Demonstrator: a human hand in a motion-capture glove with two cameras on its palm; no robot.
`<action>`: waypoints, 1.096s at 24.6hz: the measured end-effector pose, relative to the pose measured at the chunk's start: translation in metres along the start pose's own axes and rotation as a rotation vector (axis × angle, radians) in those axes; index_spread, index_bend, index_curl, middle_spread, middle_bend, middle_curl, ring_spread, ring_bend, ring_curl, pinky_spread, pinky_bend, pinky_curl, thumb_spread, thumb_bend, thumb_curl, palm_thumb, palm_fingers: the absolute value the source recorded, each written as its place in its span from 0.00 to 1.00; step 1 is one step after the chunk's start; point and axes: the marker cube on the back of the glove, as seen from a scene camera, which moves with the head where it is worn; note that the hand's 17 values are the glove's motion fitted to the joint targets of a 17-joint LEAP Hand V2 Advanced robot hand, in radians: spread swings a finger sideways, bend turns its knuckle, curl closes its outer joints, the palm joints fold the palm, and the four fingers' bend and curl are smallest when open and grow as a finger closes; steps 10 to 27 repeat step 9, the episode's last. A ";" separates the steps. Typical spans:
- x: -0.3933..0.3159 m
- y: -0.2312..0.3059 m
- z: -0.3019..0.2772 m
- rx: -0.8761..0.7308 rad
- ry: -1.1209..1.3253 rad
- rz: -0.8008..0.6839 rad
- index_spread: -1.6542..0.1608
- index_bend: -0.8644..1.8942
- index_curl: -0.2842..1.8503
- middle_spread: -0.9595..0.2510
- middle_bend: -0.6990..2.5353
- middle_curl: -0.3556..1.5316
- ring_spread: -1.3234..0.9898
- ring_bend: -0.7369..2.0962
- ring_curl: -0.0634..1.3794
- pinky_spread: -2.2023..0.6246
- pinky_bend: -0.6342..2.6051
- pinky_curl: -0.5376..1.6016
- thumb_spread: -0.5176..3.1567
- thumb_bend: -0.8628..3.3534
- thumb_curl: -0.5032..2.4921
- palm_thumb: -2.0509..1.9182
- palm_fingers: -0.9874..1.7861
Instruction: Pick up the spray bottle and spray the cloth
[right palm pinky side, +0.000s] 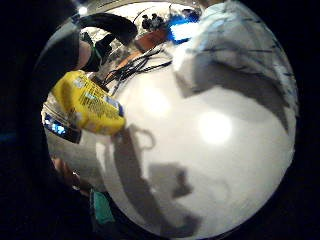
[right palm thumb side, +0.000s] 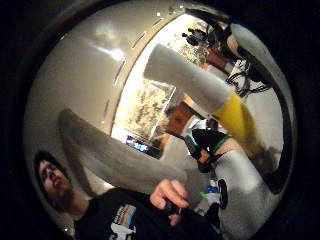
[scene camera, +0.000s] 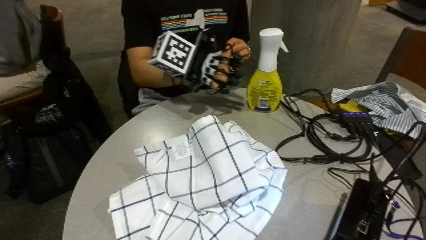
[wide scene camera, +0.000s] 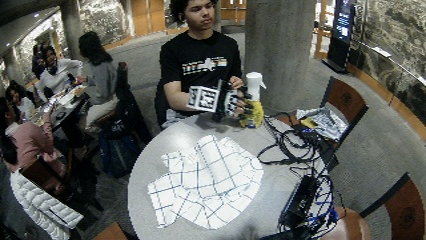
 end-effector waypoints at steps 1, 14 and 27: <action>0.004 0.010 -0.018 0.045 0.048 -0.009 0.76 0.32 0.24 0.78 0.32 0.44 0.57 0.42 0.32 0.79 0.35 0.43 0.39 0.20 0.32 0.70 0.61; 0.042 0.086 -0.116 0.221 0.352 0.034 0.74 0.35 0.23 0.78 0.35 0.44 0.57 0.41 0.30 0.81 0.33 0.42 0.40 0.20 0.32 0.71 0.64; 0.042 0.086 -0.116 0.221 0.352 0.034 0.74 0.35 0.23 0.78 0.35 0.44 0.57 0.41 0.30 0.81 0.33 0.42 0.40 0.20 0.32 0.71 0.64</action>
